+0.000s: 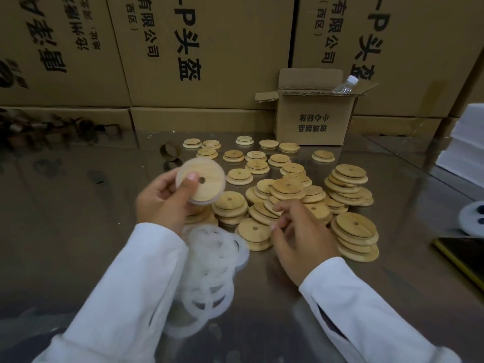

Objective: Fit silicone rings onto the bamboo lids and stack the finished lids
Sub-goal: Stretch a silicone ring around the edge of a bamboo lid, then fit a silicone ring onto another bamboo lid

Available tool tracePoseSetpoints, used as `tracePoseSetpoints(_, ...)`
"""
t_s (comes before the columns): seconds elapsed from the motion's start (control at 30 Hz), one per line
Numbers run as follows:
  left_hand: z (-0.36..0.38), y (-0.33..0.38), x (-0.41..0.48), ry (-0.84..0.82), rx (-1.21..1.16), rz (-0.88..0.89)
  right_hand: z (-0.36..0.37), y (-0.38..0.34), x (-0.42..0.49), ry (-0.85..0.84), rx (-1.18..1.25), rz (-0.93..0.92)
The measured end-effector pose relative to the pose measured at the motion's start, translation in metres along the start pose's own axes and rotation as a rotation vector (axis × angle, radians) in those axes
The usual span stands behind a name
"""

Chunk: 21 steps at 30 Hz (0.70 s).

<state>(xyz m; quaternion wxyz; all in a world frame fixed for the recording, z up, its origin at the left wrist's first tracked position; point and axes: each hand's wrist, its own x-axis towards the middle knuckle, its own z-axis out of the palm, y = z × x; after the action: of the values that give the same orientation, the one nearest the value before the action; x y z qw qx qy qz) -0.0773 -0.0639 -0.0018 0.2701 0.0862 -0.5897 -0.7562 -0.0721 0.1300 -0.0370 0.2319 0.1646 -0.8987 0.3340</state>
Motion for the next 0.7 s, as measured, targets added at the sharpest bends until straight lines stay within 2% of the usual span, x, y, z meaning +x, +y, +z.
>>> tracePoseSetpoints(0.13,-0.039,0.005,0.026,0.301,0.222,-0.015,-0.002,0.001,0.002,-0.028,-0.056,-0.004)
tracePoseSetpoints(0.23,-0.061,-0.002,0.041,0.439,0.339,-0.112,-0.001,0.001,0.003,-0.060,-0.128,-0.028)
tracePoseSetpoints(0.37,-0.070,-0.016,0.050,0.463,0.425,-0.204,0.001,-0.001,0.004,-0.121,-0.207,-0.075)
tracePoseSetpoints(0.57,-0.074,-0.025,0.053,0.501,0.806,-0.291,0.005,-0.001,0.003,-0.145,-0.257,-0.056)
tracePoseSetpoints(0.7,-0.066,-0.024,0.048,0.457,1.014,-0.292,0.007,0.000,0.004,-0.111,-0.300,-0.029)
